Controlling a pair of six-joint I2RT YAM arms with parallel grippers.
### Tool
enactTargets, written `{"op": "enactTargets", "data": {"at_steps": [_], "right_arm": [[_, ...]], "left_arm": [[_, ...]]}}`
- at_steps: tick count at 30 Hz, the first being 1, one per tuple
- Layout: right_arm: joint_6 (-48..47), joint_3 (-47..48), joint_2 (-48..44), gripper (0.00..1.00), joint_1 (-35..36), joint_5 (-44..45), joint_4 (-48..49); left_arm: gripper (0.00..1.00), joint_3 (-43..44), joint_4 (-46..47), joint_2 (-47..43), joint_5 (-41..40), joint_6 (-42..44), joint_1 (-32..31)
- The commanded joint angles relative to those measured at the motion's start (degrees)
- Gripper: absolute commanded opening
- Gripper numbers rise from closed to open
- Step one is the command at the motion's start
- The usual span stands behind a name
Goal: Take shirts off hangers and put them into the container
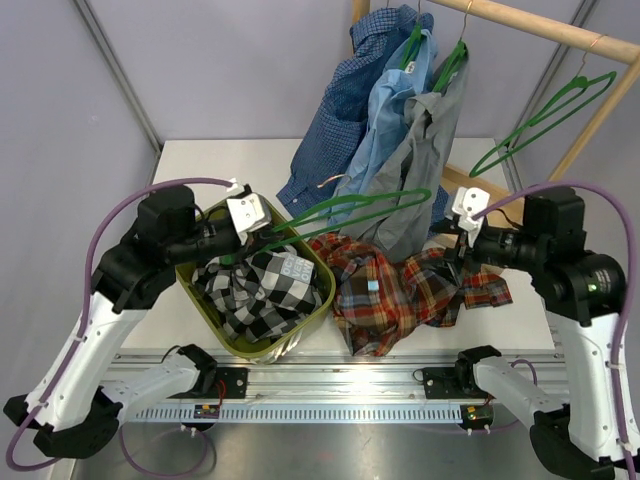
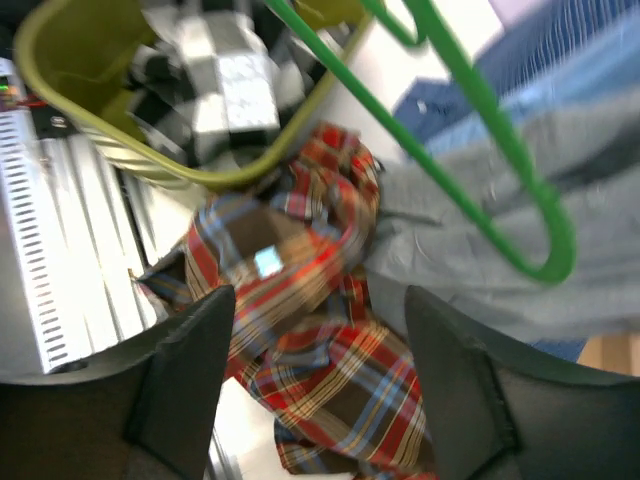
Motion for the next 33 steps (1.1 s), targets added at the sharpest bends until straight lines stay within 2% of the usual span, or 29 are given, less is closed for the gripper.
{"op": "enactTargets", "data": {"at_steps": [1, 5, 9, 11, 20, 27, 33], "right_arm": [[-4.63, 7.3, 0.9, 0.77, -0.16, -10.03, -7.16], [-4.11, 11.1, 2.39, 0.86, -0.16, -15.16, -8.49], [-7.52, 11.54, 4.68, 0.89, -0.08, -14.73, -9.89], [-10.6, 12.06, 6.35, 0.93, -0.16, -13.5, -11.38], [-14.82, 14.44, 10.13, 0.93, -0.16, -14.98, -13.66], [-30.02, 10.67, 12.86, 0.77, -0.08, -19.03, -27.46], [-30.91, 10.31, 12.86, 0.48, 0.01, -16.74, -27.83]], "left_arm": [[0.0, 4.62, 0.11, -1.14, 5.32, 4.36, 0.16], [0.0, 4.71, -2.7, -1.67, 8.05, 8.13, 0.16], [0.0, 4.8, -4.64, -0.79, 10.6, 9.81, 0.16], [0.0, 4.8, -5.52, 0.0, 11.92, 10.34, 0.16], [0.0, 5.24, -6.58, 0.79, 14.56, 11.57, 0.16], [0.0, 5.33, -3.94, 1.85, 16.05, 11.57, 0.16], [0.0, 5.86, -3.94, 3.34, 16.76, 12.62, 0.16]]}}
